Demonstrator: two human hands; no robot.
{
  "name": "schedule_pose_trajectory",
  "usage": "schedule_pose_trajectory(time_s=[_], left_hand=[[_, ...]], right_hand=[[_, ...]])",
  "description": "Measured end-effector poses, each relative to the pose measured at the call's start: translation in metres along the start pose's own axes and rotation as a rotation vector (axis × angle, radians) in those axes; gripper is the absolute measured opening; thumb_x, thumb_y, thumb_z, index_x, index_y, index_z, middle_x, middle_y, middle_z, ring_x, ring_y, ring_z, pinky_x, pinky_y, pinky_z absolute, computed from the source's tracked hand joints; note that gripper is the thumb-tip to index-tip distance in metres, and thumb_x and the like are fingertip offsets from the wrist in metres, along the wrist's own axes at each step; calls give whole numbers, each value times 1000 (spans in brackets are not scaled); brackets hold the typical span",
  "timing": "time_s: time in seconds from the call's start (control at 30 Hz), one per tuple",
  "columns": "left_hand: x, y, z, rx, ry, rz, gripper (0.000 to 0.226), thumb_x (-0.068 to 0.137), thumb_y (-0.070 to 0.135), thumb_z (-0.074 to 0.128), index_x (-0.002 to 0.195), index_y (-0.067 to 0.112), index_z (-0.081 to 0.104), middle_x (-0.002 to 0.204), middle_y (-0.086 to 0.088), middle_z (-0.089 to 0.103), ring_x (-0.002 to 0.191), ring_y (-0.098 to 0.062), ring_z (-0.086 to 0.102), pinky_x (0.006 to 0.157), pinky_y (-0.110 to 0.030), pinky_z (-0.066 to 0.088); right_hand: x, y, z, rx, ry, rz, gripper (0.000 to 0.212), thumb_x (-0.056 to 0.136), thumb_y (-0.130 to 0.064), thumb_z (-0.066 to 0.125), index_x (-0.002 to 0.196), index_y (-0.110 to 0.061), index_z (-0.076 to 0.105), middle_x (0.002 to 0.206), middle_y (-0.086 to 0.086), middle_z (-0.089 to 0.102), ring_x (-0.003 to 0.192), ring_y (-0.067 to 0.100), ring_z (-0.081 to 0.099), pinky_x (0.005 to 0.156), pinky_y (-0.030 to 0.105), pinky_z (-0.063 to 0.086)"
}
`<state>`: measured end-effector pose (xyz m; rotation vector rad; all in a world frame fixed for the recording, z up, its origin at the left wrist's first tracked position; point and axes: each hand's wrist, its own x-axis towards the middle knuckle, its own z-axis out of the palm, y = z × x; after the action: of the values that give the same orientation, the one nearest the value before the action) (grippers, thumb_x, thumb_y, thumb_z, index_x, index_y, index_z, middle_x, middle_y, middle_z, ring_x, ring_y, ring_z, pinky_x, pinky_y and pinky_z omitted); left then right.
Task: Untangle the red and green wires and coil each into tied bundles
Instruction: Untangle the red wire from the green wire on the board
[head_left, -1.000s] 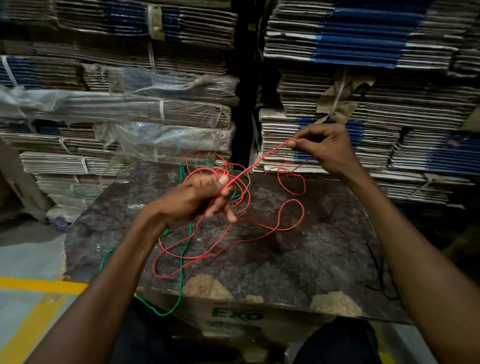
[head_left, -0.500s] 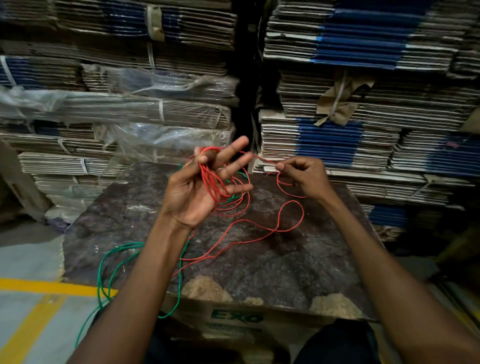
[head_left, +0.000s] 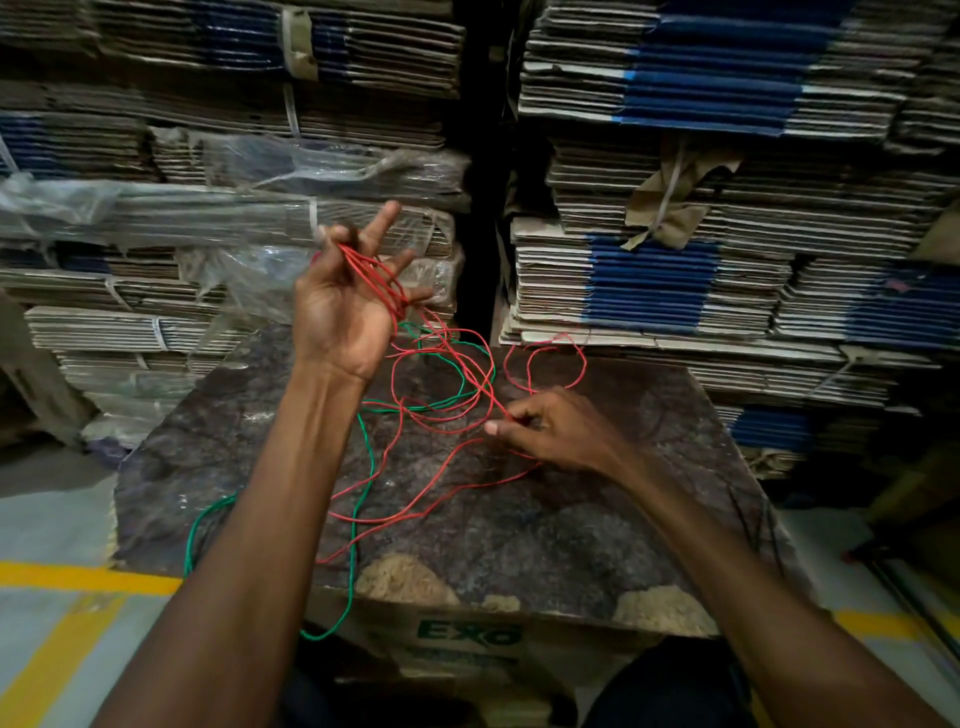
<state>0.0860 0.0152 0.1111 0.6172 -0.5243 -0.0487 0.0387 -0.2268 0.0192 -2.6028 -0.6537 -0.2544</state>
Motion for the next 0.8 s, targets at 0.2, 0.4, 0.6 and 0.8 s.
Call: schedule_pose_trajectory(time_s=[0.2,0.4,0.6,0.8], left_hand=[[5,-14,6,488,356,234,31,106,16,31,79,17,47,131,-25,54,125,-22,49,103,-15,38],[-3,-18,-11,1453,128,261,33,104,27,37,81,14,57,75,-4,64,76,5,61,71,-17,46],[-12,-26,-12,1795,-209,16,42,100,37,32,85,9,59,77,-7,62,73,-27,58,68,-34,41],[-25,-23,-5,1567,-335,-100,42,103,27,38,66,17,54,50,13,62,49,-3,52,56,-19,40]], right_hand=[[-6,-9,-19,-138,192,-185,45,91,-54,53,65,-17,48,57,-4,48,54,12,48,47,32,35],[-2,-20,-51,82,416,-237,22,90,-37,68,77,-19,71,62,-6,56,56,13,50,52,34,41],[8,-27,-77,81,568,-293,18,89,-29,71,82,-13,75,71,-2,64,62,18,56,54,40,43],[23,-21,-84,158,731,-191,20,87,-37,71,87,-18,77,73,-1,65,67,14,58,59,42,45]])
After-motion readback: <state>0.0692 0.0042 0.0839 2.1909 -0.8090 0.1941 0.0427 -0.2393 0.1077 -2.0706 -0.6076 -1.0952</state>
